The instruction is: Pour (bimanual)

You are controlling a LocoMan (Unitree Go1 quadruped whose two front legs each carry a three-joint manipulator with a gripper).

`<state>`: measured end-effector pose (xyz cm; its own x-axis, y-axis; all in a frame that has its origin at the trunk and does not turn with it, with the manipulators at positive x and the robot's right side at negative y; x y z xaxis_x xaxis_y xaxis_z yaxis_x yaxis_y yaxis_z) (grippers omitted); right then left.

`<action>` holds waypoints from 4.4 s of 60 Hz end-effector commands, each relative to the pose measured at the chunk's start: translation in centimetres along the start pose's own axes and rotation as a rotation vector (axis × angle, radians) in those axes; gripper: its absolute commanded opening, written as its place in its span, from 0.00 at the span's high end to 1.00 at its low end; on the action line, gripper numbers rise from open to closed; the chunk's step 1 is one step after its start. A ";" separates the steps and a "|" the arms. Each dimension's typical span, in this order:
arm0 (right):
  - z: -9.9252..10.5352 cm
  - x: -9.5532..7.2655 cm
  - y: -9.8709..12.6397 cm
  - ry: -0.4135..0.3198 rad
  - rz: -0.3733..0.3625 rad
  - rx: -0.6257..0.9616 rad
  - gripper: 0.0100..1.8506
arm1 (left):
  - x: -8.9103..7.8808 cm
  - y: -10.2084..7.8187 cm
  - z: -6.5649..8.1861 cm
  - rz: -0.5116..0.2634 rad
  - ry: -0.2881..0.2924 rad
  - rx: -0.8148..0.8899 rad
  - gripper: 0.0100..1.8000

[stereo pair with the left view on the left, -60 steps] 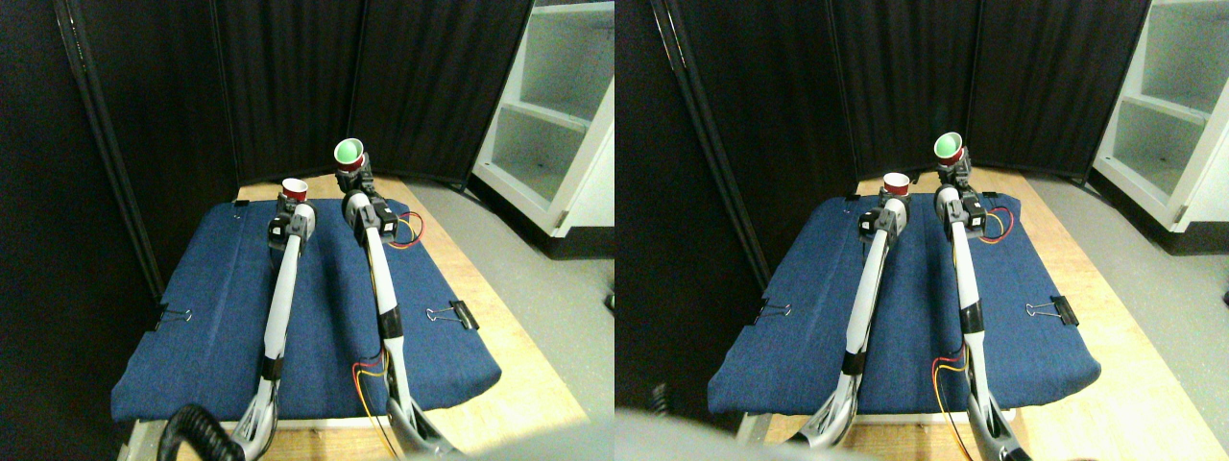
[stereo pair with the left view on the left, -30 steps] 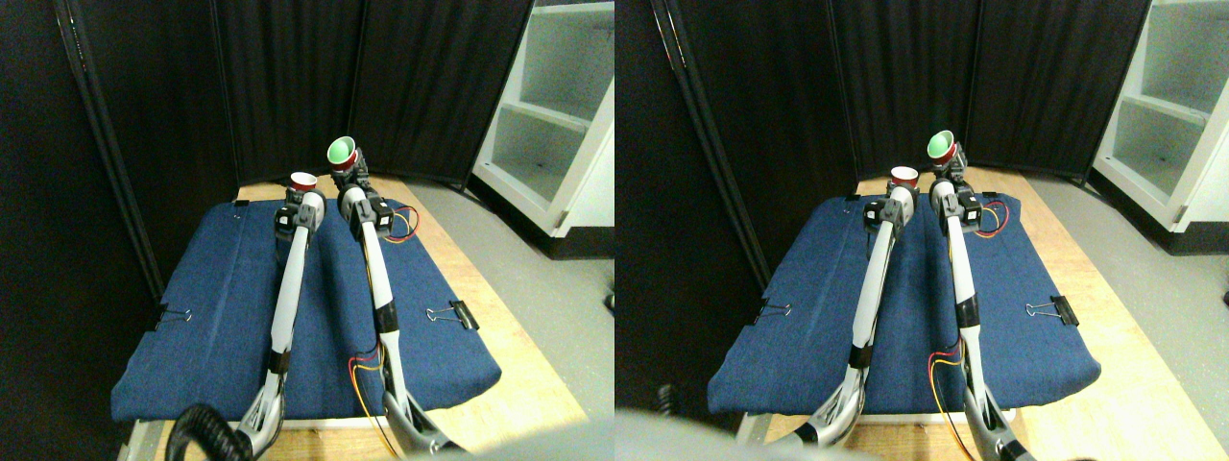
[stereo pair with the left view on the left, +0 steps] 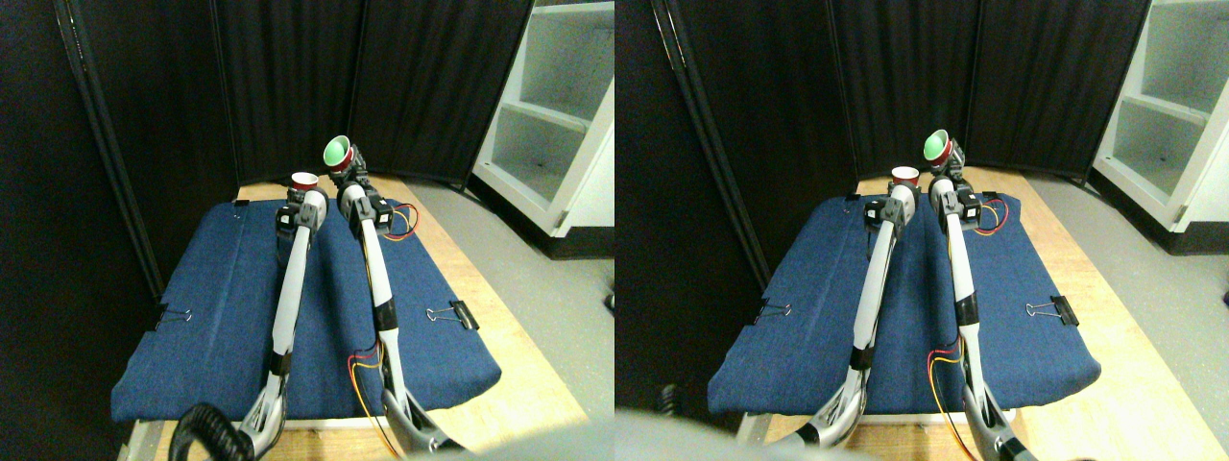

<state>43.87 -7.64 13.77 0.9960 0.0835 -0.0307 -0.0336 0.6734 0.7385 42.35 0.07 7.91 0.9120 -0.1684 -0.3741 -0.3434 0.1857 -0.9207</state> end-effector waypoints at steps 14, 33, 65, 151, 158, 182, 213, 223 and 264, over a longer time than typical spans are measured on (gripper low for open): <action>0.4 -0.1 1.3 -0.013 0.026 -0.084 0.83 | -0.1 -0.6 -0.6 -0.036 0.008 0.005 0.82; 0.1 -0.3 1.3 0.007 0.040 -0.140 0.83 | -0.2 -0.5 -0.8 -0.030 0.012 0.007 0.82; -0.2 -0.8 1.8 0.027 0.125 -0.285 0.83 | -0.4 -0.7 -1.4 -0.018 0.017 -0.022 0.82; -0.4 -0.1 1.7 -0.017 0.263 -0.861 0.83 | -0.4 -0.7 -1.4 -0.001 0.027 -0.022 0.82; -0.4 0.0 1.6 -0.031 0.258 -0.840 0.83 | -0.4 -0.6 -1.3 -0.003 0.027 -0.023 0.82; 0.4 0.0 1.0 -0.148 -0.109 -0.173 0.83 | -0.2 -0.5 -1.1 -0.006 0.015 0.004 0.82; 1.6 0.0 -0.4 -0.172 -0.267 0.307 0.83 | 0.0 -0.4 0.5 -0.024 0.010 0.022 0.82; 1.7 -0.1 -0.9 -0.165 -0.268 0.299 0.83 | 0.0 -0.2 1.5 -0.030 -0.009 0.036 0.82; -0.1 -1.3 -4.4 -0.208 -0.211 0.469 0.83 | -0.7 2.4 6.4 -0.070 -0.124 0.069 0.82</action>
<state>42.97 -10.44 9.20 0.9646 -0.1806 -0.1923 0.2348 0.2554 0.9379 42.19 6.53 6.11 0.9408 -0.0674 -0.3322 -0.3039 0.2664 -0.9147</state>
